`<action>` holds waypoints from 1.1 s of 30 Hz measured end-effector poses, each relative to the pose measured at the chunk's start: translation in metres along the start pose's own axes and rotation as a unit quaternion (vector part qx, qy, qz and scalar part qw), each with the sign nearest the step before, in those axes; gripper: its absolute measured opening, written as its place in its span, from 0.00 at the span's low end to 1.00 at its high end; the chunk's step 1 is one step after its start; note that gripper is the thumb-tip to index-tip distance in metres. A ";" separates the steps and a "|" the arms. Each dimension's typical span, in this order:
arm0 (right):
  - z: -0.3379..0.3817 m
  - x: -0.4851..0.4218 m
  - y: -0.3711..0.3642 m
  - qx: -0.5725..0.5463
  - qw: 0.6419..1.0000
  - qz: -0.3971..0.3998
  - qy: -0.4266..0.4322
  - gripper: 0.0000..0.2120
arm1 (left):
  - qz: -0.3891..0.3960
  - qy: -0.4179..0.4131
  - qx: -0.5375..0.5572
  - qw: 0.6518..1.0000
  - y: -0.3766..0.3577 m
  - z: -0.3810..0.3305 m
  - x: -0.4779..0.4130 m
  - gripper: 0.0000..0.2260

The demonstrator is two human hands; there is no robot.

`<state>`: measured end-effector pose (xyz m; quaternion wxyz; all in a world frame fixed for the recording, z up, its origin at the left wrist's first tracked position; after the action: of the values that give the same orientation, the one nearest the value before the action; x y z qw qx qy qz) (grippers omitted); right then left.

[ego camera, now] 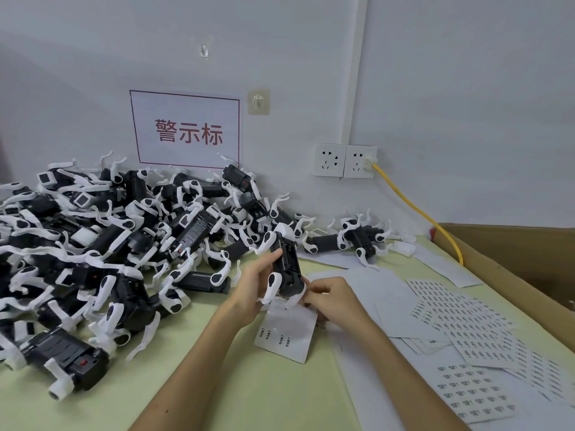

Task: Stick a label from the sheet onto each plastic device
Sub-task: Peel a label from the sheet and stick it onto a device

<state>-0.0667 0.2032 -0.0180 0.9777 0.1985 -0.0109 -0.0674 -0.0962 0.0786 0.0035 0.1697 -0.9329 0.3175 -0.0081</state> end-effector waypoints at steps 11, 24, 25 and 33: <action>0.003 0.004 -0.001 -0.009 0.998 0.062 0.003 0.02 | -0.001 0.005 0.042 0.999 0.003 0.000 -0.001 0.21; -0.003 0.001 0.005 -0.010 1.000 0.024 -0.009 0.06 | -0.005 -0.003 0.028 1.000 0.005 0.000 -0.002 0.22; -0.003 0.001 0.005 -0.008 1.000 0.019 -0.007 0.06 | -0.006 -0.004 0.028 1.000 0.005 -0.001 -0.002 0.22; -0.004 -0.001 0.022 0.005 0.998 -0.063 0.004 0.08 | -0.011 0.010 0.019 1.000 0.006 0.003 -0.001 0.21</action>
<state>-0.0650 0.2253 -0.0129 0.9706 0.2037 0.0053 -0.1281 -0.1007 0.0756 -0.0011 0.1841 -0.9329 0.3083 -0.0252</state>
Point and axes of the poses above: each hand's wrist, its own x-axis away from the middle knuckle, its own y-axis out of the back of the hand, z = x × y, the point moved 10 cm from there along -x, towards the middle knuckle, and after that the axes turned 2 degrees about z, right-handed, at the moved point
